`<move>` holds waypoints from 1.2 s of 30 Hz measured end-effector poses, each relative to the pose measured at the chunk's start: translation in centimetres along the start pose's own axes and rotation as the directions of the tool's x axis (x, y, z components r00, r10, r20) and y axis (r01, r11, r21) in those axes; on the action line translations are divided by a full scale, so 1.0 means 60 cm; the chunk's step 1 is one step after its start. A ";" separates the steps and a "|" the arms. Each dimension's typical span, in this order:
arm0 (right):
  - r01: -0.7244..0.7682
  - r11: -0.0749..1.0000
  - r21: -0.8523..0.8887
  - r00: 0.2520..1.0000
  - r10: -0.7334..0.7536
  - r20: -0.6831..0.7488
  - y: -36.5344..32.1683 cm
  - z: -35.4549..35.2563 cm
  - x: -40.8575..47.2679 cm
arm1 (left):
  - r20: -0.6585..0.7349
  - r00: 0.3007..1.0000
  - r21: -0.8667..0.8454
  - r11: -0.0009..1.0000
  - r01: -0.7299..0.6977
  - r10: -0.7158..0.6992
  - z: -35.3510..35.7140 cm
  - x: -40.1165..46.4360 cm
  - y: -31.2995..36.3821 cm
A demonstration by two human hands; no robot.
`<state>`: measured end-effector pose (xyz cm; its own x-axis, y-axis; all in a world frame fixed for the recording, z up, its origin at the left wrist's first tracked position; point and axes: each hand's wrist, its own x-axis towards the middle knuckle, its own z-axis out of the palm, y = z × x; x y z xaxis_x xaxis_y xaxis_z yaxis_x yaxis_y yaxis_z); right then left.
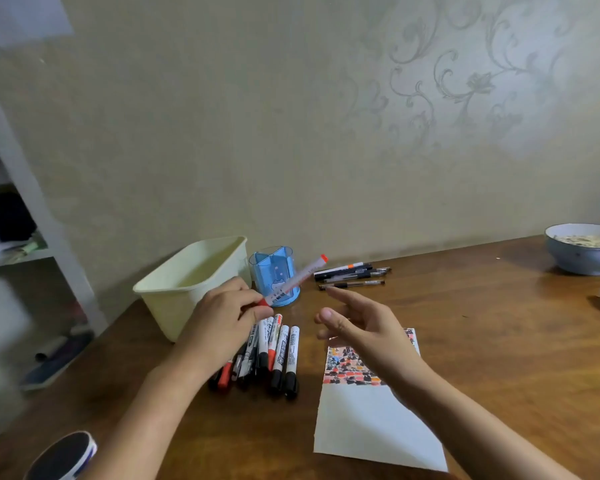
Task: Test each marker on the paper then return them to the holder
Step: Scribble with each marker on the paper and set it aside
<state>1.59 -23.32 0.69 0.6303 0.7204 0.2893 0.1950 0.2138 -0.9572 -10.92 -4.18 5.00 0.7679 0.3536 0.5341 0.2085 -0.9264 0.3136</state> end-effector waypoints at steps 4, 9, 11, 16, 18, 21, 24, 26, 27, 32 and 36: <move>0.020 0.996 -0.090 1.000 -0.021 -0.020 0.004 -0.005 0.001 | -0.154 0.980 0.083 0.987 0.139 -0.126 -0.043 0.038 -0.061; 0.026 0.983 -0.183 1.000 -0.024 0.011 0.010 -0.003 0.001 | -0.209 0.948 0.179 0.943 0.279 -0.241 -0.088 0.095 -0.125; 0.034 0.979 -0.201 0.999 -0.029 0.024 0.012 -0.003 0.001 | -0.197 0.941 0.214 0.924 0.316 -0.276 -0.091 0.115 -0.143; 0.042 0.973 -0.228 0.999 -0.037 0.026 0.022 -0.009 0.005 | -0.137 0.922 0.300 0.872 0.386 -0.362 -0.076 0.144 -0.156; 0.036 0.973 -0.230 0.999 -0.031 0.026 0.027 -0.012 0.008 | -0.124 0.922 0.318 0.865 0.388 -0.367 -0.069 0.148 -0.156; 0.030 0.972 -0.235 0.999 -0.024 0.027 0.030 -0.013 0.011 | -0.127 0.928 0.340 0.864 0.371 -0.349 -0.060 0.149 -0.156; 0.031 0.968 -0.247 0.999 -0.022 0.043 0.031 -0.013 0.011 | -0.143 0.930 0.362 0.857 0.368 -0.339 -0.057 0.146 -0.155; 0.028 0.968 -0.249 0.999 -0.016 0.048 0.031 -0.013 0.011 | -0.150 0.932 0.405 0.839 0.362 -0.330 -0.056 0.142 -0.153; 0.026 0.968 -0.248 0.999 -0.014 0.049 0.032 -0.013 0.011 | -0.147 0.937 0.418 0.839 0.348 -0.316 -0.055 0.139 -0.150; 0.023 0.968 -0.250 0.999 -0.012 0.045 0.036 -0.016 0.015 | -0.170 0.974 0.336 0.920 0.201 -0.151 -0.033 0.106 -0.095; 0.029 0.957 -0.289 0.999 -0.032 -0.003 0.036 -0.028 0.022 | 0.054 0.998 0.141 0.990 -0.015 0.008 0.032 0.039 -0.026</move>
<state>4.07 -23.01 -1.00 0.6264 0.7110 0.3196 0.4225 0.0350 -0.9057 -8.28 -2.14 4.27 0.8012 0.3389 0.4931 0.2800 -0.9407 0.1915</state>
